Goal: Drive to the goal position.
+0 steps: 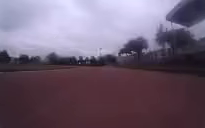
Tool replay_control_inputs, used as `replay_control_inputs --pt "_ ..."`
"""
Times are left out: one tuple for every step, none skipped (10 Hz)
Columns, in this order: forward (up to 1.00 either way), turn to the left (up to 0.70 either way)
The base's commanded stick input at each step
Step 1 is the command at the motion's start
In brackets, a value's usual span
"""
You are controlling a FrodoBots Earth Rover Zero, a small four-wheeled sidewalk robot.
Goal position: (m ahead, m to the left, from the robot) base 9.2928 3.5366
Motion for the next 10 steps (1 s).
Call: replay_control_inputs --pt "0.70 0.00" --pt "0.70 0.00" --pt "0.70 0.00" --pt "0.70 0.00" --pt "0.70 0.00" --pt "0.70 0.00" --pt "0.70 -0.14" --pt "0.70 -0.14" --pt "0.70 -0.06" --pt "0.70 0.00"
